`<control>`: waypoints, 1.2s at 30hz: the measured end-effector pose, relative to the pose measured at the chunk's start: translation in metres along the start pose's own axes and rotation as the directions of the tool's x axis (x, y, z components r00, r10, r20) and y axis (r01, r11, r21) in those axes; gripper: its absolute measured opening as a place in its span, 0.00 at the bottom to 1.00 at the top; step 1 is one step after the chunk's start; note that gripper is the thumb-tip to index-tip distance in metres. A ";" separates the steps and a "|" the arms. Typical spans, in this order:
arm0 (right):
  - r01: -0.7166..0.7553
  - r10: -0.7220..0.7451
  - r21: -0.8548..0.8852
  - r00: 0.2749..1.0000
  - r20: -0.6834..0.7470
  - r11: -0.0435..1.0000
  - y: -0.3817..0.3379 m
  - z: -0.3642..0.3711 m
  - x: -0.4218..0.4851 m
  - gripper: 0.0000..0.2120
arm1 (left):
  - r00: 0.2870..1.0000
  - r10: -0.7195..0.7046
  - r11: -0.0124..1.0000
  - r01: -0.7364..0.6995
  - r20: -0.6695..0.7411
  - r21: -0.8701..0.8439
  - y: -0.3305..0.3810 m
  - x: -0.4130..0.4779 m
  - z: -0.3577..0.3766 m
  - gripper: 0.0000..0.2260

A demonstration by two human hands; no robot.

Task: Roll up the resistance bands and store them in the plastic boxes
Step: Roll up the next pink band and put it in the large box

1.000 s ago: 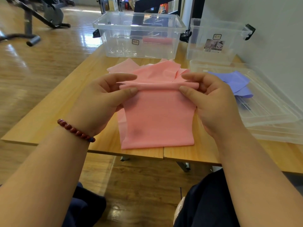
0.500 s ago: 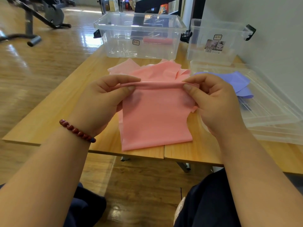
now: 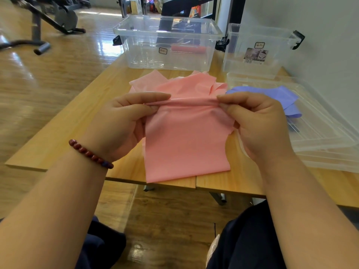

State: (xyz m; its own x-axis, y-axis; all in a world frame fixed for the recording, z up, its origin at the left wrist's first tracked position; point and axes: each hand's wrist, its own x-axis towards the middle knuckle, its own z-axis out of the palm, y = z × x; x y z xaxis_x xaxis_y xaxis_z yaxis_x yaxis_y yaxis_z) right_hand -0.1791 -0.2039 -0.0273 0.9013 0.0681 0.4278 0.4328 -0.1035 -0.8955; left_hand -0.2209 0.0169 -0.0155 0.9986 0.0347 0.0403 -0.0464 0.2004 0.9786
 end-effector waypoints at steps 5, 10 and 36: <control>-0.002 0.002 -0.006 1.000 0.007 1.000 0.000 -0.002 0.000 0.19 | 0.999 -0.053 0.999 0.053 0.014 -0.008 0.000 0.001 -0.003 0.15; -0.008 0.009 -0.019 1.000 0.027 1.000 -0.001 -0.003 0.000 0.19 | 1.000 -0.021 0.999 0.020 0.012 0.038 -0.001 0.001 -0.004 0.07; 0.037 -0.040 0.053 0.997 0.068 0.998 0.006 0.001 0.001 0.13 | 0.989 0.131 0.975 -0.115 -0.072 0.190 -0.003 0.003 -0.001 0.14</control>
State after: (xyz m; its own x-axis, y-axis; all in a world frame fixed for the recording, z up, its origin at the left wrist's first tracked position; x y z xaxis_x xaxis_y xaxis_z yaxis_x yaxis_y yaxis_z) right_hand -0.1756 -0.2030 -0.0319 0.8800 0.1398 0.4539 0.4640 -0.0487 -0.8845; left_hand -0.2182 0.0176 -0.0182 0.9795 0.1309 0.1533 -0.1553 0.0055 0.9878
